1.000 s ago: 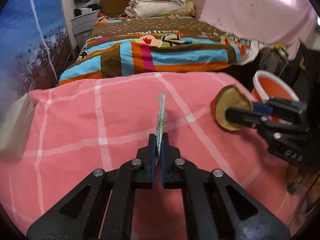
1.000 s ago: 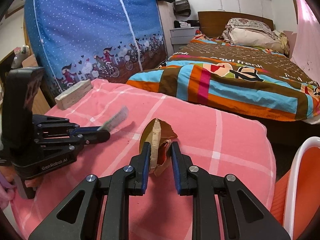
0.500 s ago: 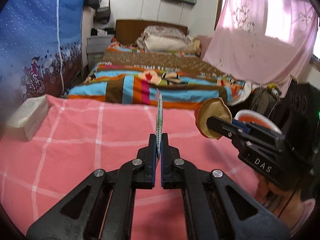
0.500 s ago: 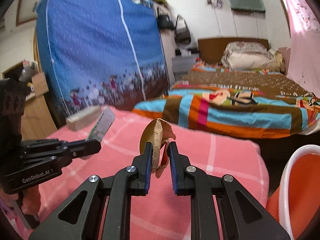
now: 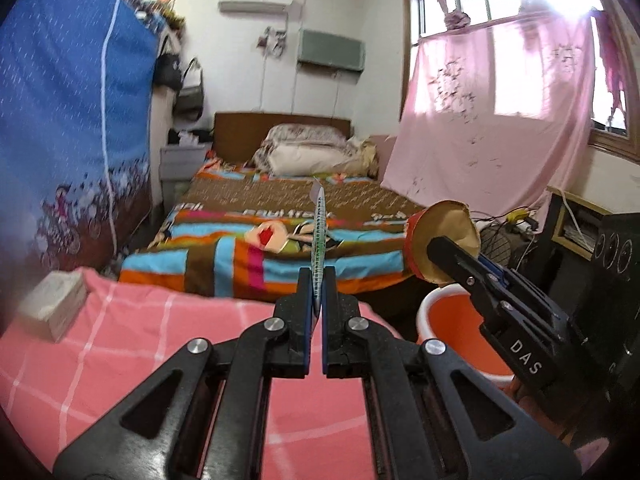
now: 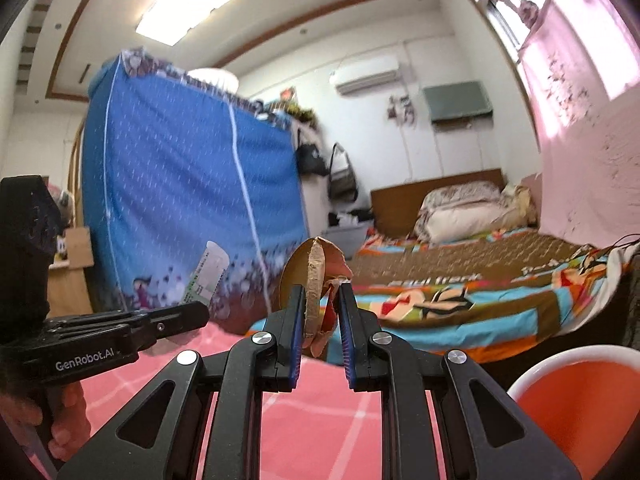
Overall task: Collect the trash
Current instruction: 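Carry the paper scrap and tube over the orange bucket and open both tools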
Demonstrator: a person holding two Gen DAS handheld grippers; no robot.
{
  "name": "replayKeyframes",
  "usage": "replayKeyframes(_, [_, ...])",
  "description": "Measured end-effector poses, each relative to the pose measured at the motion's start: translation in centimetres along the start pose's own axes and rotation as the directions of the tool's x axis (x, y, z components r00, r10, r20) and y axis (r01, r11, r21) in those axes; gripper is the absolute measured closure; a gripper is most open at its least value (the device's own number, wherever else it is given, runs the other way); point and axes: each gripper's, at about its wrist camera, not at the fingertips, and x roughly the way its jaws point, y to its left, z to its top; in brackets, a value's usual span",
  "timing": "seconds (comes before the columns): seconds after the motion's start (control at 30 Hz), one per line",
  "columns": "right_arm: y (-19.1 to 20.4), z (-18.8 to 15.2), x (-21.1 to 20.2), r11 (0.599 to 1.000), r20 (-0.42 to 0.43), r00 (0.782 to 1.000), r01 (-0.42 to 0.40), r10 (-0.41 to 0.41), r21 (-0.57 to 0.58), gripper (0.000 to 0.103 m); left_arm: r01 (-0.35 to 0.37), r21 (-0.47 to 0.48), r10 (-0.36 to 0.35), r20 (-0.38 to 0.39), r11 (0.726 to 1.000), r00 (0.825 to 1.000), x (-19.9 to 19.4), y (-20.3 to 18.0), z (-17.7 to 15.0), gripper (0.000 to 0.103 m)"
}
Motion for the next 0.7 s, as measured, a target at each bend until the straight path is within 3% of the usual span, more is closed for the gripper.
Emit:
replayKeyframes(0.33, [-3.8, 1.1, -3.8, 0.993, 0.091, 0.989, 0.113, -0.116, 0.044, 0.089, 0.111, 0.110, -0.115, 0.033, 0.988, 0.993, 1.0, -6.2, 0.5, 0.096])
replayKeyframes(0.7, [-9.4, 0.6, -7.7, 0.956, 0.055, 0.955, 0.287, -0.291, 0.062, 0.088, 0.261, 0.156, -0.254, -0.067, 0.953, 0.965, 3.9, -12.8, -1.3, 0.095])
